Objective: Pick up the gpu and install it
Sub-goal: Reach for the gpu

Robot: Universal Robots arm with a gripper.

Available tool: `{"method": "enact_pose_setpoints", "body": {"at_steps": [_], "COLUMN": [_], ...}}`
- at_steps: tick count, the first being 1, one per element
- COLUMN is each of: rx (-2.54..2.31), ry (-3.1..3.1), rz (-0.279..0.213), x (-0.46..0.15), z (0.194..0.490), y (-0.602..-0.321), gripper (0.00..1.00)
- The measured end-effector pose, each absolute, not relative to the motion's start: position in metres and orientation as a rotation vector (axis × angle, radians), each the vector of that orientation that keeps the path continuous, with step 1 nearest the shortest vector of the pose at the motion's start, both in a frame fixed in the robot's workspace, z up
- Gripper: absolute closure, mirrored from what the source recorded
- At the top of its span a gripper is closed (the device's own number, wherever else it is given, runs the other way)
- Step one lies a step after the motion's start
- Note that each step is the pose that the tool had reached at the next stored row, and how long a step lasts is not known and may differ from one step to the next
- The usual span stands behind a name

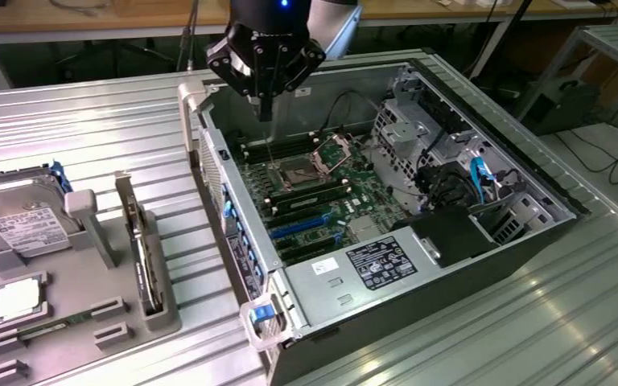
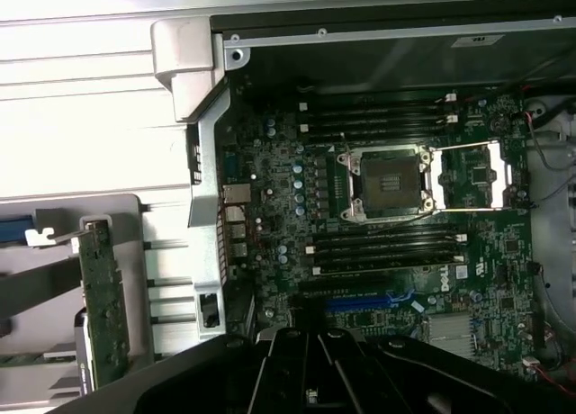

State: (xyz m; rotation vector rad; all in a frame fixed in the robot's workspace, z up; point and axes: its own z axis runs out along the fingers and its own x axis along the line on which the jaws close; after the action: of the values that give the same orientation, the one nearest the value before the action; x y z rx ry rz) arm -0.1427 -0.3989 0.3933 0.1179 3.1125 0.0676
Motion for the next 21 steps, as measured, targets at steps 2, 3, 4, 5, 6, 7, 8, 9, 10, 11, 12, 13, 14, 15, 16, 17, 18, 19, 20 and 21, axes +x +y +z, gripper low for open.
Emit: {"method": "enact_pose_setpoints", "body": {"at_steps": [2,3,4,5,6,7,8,9,10,11,12,13,14,15,16,17,18,19,20,21], "rx": [0.118,0.118,0.118,0.118,0.118,0.118,0.118,0.118,0.118,0.118,0.118,0.118,0.118,0.118,0.118,0.118,0.118,0.116,0.113,0.11], "ry": [3.113,3.112,3.112,3.112,3.112,3.113,3.112,3.112,3.112,3.112,3.112,3.112,3.113,3.112,3.112,3.112,3.113,3.113,3.113,3.113], "rz": [0.068,0.068,0.068,0.068,0.068,0.068,0.068,0.068,0.068,0.068,0.068,0.068,0.068,0.068,0.068,0.068,0.068,0.068,0.068,0.068], "x": [-0.144,-0.146,-0.147,-0.148,-0.149,-0.151,-0.152,-0.153,-0.154,-0.155,-0.156,-0.156,-0.157,-0.158,-0.159,-0.16,-0.161,-0.163,-0.164,-0.165], "z": [0.393,0.393,0.393,0.393,0.393,0.393,0.393,0.393,0.393,0.393,0.393,0.393,0.393,0.393,0.393,0.393,0.393,0.393,0.393,0.393], "y": [-0.399,-0.399,-0.399,-0.399,-0.399,-0.399,-0.399,-0.399,-0.399,-0.399,-0.399,-0.399,-0.399,-0.399,-0.399,-0.4,-0.4,-0.4,-0.4,-0.401], "gripper": [0.89,0.89,0.89,0.89,0.89,0.89,0.89,0.89,0.89,0.89,0.89,0.89,0.89,0.89,0.89,0.89,0.89,0.89,0.89,0.89]}}
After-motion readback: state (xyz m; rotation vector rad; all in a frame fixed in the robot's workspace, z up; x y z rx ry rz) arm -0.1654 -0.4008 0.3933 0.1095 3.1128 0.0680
